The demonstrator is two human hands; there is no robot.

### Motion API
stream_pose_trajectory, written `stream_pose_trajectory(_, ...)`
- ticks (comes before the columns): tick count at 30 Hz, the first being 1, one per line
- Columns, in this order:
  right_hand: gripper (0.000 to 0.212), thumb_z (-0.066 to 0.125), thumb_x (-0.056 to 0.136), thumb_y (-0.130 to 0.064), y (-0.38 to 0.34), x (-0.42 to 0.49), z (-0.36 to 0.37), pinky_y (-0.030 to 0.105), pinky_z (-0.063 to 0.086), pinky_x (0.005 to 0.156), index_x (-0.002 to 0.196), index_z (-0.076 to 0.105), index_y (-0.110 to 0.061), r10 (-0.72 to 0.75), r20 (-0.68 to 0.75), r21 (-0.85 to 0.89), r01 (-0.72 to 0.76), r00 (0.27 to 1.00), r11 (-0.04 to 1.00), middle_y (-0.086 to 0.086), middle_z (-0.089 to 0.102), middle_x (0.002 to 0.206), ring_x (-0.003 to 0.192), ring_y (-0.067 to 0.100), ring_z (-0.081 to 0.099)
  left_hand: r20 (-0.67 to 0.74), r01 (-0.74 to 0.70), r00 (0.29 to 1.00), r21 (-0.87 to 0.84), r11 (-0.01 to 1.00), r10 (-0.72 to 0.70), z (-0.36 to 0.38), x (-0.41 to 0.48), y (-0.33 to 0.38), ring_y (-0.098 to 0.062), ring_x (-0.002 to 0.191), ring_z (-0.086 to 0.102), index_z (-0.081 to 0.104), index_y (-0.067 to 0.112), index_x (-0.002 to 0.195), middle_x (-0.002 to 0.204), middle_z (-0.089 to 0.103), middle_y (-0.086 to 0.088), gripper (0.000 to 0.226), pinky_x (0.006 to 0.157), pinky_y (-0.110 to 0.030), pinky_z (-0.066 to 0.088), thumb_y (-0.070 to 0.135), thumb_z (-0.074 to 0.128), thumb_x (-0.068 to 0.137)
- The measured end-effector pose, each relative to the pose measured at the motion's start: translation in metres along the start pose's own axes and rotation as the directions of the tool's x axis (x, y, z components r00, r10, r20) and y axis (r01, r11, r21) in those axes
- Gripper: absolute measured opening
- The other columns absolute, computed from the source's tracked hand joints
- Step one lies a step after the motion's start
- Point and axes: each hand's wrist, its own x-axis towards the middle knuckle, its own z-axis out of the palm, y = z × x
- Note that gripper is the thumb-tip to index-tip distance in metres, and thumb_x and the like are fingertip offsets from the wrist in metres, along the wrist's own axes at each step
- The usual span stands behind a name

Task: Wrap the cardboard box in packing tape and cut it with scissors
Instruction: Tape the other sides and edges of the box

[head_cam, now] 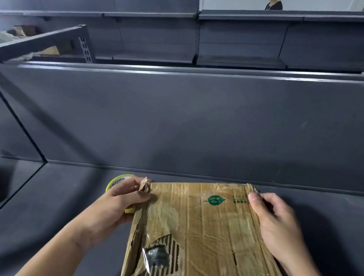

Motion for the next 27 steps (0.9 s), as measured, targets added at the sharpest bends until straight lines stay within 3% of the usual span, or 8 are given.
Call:
stream_pose_trajectory(8, 0.020, 0.069, 0.094, -0.027, -0.004, 0.001, -0.001, 0.029, 0.045, 0.068, 0.081, 0.072, -0.012, 0.068, -0.020, 0.082, -0.066, 0.997, 0.994, -0.001, 0.073, 0.076, 0.072, 0.013, 0.063, -0.100, 0.000, 0.995, -0.032, 0.999, -0.003, 0.011, -0.009, -0.002, -0.006, 0.081, 0.070, 0.077, 0.025, 0.114, 0.098, 0.075, 0.006, 0.029, 0.065, -0.021, 0.054, 0.010, 0.058, 0.098)
stream_pose_trajectory(12, 0.013, 0.078, 0.087, -0.025, -0.012, -0.001, -0.004, 0.022, 0.047, 0.070, 0.090, 0.071, -0.014, 0.145, 0.020, 0.092, -0.146, 0.989, 0.985, -0.001, 0.073, 0.086, 0.082, 0.015, 0.065, -0.122, 0.004, 0.992, -0.063, 0.998, -0.012, 0.015, -0.015, -0.002, -0.005, 0.076, 0.075, 0.082, 0.030, 0.086, 0.093, 0.080, 0.004, 0.019, 0.076, -0.031, 0.051, 0.015, 0.071, 0.090)
stream_pose_trajectory(13, 0.029, 0.085, 0.079, -0.031, -0.012, -0.001, -0.006, 0.021, 0.049, 0.074, 0.100, 0.070, -0.016, 0.162, 0.088, 0.090, -0.170, 0.983, 0.981, -0.002, 0.074, 0.092, 0.088, 0.015, 0.066, -0.085, -0.010, 0.996, -0.052, 0.999, 0.006, 0.016, -0.018, -0.001, -0.006, 0.083, 0.076, 0.082, 0.033, 0.086, 0.097, 0.080, 0.003, 0.014, 0.080, -0.030, 0.052, 0.019, 0.080, 0.082)
stream_pose_trajectory(16, 0.088, 0.085, 0.053, -0.047, -0.013, -0.005, -0.014, 0.032, 0.046, 0.094, 0.132, 0.054, -0.023, 0.216, 0.310, 0.037, -0.239, 0.926, 0.970, -0.014, 0.069, 0.116, 0.112, 0.013, 0.063, 0.011, -0.035, 0.999, 0.033, 0.999, 0.034, 0.012, -0.021, -0.002, -0.015, 0.100, 0.075, 0.077, 0.026, 0.104, 0.111, 0.078, -0.005, 0.041, 0.079, -0.021, 0.056, 0.016, 0.091, 0.066)
stream_pose_trajectory(18, 0.124, 0.087, 0.044, -0.054, -0.013, -0.006, -0.018, 0.033, 0.035, 0.106, 0.152, 0.032, -0.027, 0.236, 0.390, 0.013, -0.261, 0.890, 0.965, -0.019, 0.050, 0.134, 0.127, 0.011, 0.046, 0.041, -0.022, 0.999, 0.051, 0.998, 0.020, 0.010, -0.019, -0.004, -0.023, 0.106, 0.074, 0.074, 0.022, 0.112, 0.116, 0.076, -0.010, 0.046, 0.086, -0.028, 0.058, 0.019, 0.088, 0.069)
stream_pose_trajectory(20, 0.148, 0.091, 0.033, -0.063, -0.012, -0.006, -0.020, 0.038, 0.029, 0.117, 0.158, 0.017, -0.034, 0.226, 0.453, 0.021, -0.264, 0.862, 0.964, -0.013, 0.042, 0.150, 0.137, 0.014, 0.040, 0.077, 0.037, 0.996, 0.055, 0.998, -0.041, 0.009, -0.018, -0.006, -0.028, 0.111, 0.072, 0.073, 0.023, 0.117, 0.118, 0.076, -0.010, 0.054, 0.102, -0.043, 0.053, 0.028, 0.088, 0.065)
stream_pose_trajectory(24, 0.158, 0.089, 0.031, -0.062, -0.014, -0.007, -0.020, 0.039, 0.027, 0.119, 0.161, 0.005, -0.032, 0.239, 0.477, 0.044, -0.295, 0.846, 0.955, -0.005, 0.041, 0.156, 0.142, 0.019, 0.040, 0.152, 0.152, 0.974, 0.121, 0.981, -0.169, 0.006, -0.016, -0.007, -0.024, 0.117, 0.070, 0.068, 0.030, 0.125, 0.124, 0.074, 0.001, 0.068, 0.112, -0.053, 0.044, 0.044, 0.090, 0.062)
stream_pose_trajectory(27, 0.148, 0.092, 0.028, -0.066, -0.017, -0.007, -0.018, 0.047, 0.034, 0.118, 0.156, 0.025, -0.034, 0.185, 0.465, 0.058, -0.239, 0.866, 0.969, -0.010, 0.056, 0.144, 0.132, 0.018, 0.053, 0.122, 0.146, 0.979, 0.152, 0.978, -0.165, 0.006, -0.014, -0.004, -0.032, 0.115, 0.070, 0.072, 0.031, 0.117, 0.120, 0.076, -0.004, 0.059, 0.111, -0.059, 0.044, 0.044, 0.090, 0.062)
